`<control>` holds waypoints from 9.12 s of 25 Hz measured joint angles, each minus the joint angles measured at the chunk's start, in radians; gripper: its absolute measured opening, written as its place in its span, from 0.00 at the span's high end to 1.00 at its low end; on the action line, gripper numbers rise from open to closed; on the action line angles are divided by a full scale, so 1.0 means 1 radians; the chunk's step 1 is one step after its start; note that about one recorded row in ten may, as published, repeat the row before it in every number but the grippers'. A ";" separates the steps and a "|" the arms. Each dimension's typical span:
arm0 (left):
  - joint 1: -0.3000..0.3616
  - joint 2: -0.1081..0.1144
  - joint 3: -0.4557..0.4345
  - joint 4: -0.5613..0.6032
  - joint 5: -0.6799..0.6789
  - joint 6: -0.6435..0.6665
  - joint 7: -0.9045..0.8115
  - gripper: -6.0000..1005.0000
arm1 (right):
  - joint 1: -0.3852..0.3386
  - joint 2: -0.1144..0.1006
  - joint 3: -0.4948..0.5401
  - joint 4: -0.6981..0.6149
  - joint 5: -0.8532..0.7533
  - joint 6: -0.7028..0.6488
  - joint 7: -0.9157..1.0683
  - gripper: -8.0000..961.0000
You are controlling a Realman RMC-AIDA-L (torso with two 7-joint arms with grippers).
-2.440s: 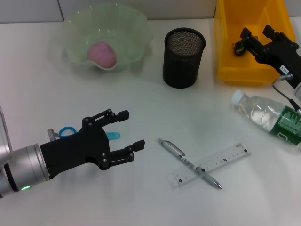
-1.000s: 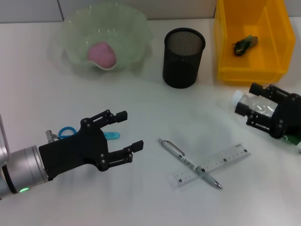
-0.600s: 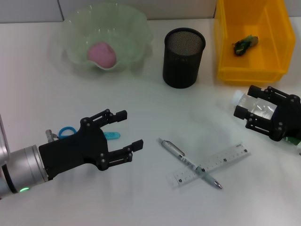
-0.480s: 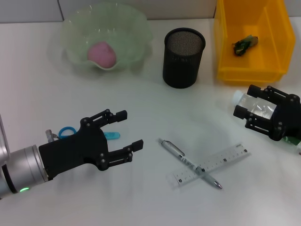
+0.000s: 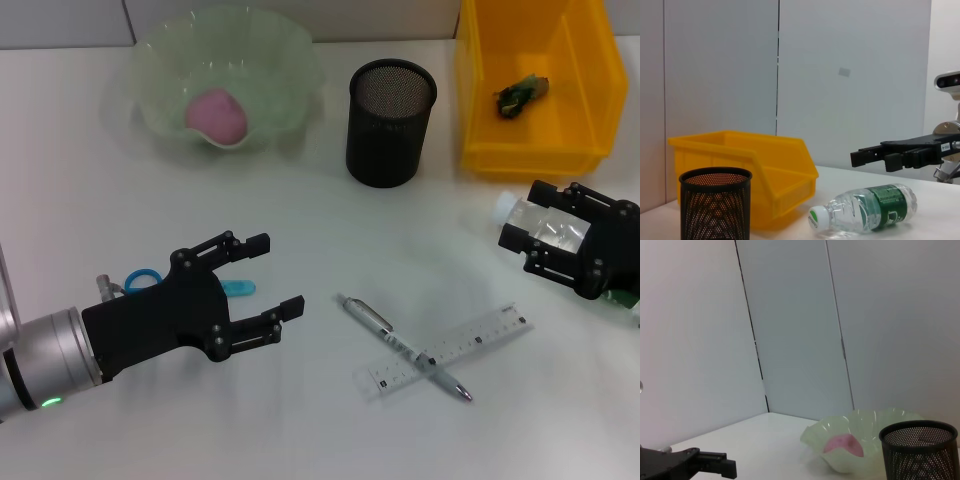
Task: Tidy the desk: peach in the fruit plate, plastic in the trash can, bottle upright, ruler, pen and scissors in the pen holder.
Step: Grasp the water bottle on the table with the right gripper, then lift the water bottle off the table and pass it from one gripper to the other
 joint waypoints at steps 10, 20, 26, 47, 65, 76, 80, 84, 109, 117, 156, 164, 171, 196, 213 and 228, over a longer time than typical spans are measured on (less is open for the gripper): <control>-0.001 0.000 -0.003 -0.001 -0.001 0.000 0.000 0.20 | 0.001 0.001 0.000 -0.159 -0.043 -0.070 0.189 0.24; -0.002 0.000 -0.007 0.001 -0.003 0.000 0.000 0.20 | 0.042 -0.007 0.000 -0.597 -0.225 -0.176 0.624 0.24; -0.001 0.000 -0.008 0.002 -0.011 -0.002 0.000 0.20 | 0.139 -0.044 -0.001 -0.734 -0.423 -0.250 0.785 0.24; 0.002 -0.002 -0.012 -0.005 -0.026 -0.004 0.020 0.20 | 0.377 -0.092 -0.315 -0.734 -0.892 -0.201 1.006 0.24; 0.002 -0.001 -0.012 -0.006 -0.026 0.000 0.023 0.20 | 0.376 -0.077 -0.376 -0.707 -0.922 -0.158 1.025 0.24; 0.003 0.000 -0.012 -0.006 -0.026 0.002 0.023 0.20 | 0.377 -0.073 -0.388 -0.708 -0.934 -0.152 1.028 0.24; 0.003 0.000 -0.012 -0.006 -0.026 0.002 0.023 0.20 | 0.379 -0.064 -0.391 -0.706 -0.959 -0.145 1.028 0.24; 0.003 0.000 -0.012 -0.006 -0.026 0.002 0.023 0.20 | 0.382 -0.059 -0.417 -0.674 -0.961 -0.109 1.029 0.24; 0.014 0.000 -0.012 -0.006 -0.026 0.020 0.023 0.20 | 0.376 -0.029 -0.480 -0.531 -0.975 0.078 1.023 0.23; 0.015 0.001 -0.012 -0.006 -0.026 0.025 0.023 0.20 | 0.374 -0.026 -0.483 -0.523 -0.975 0.090 1.020 0.23; 0.016 -0.002 -0.012 -0.006 -0.026 0.028 0.025 0.20 | 0.361 -0.023 -0.491 -0.533 -0.988 0.099 1.008 0.22; 0.017 -0.001 -0.012 -0.006 -0.026 0.029 0.025 0.20 | 0.359 -0.023 -0.491 -0.533 -0.988 0.101 1.007 0.22; 0.017 -0.001 -0.012 -0.007 -0.026 0.029 0.025 0.20 | 0.359 -0.023 -0.491 -0.534 -0.988 0.100 1.006 0.21; 0.022 0.001 -0.016 -0.007 -0.042 0.026 0.018 0.20 | 0.333 -0.014 -0.480 -0.665 -0.890 0.036 0.993 0.21; 0.014 0.005 -0.075 -0.005 -0.042 0.030 -0.037 0.20 | 0.084 0.001 -0.476 -0.715 -0.239 0.045 0.680 0.20; 0.003 0.002 -0.077 -0.017 -0.091 0.066 -0.100 0.20 | 0.084 0.002 -0.325 -0.116 0.171 0.097 0.105 0.19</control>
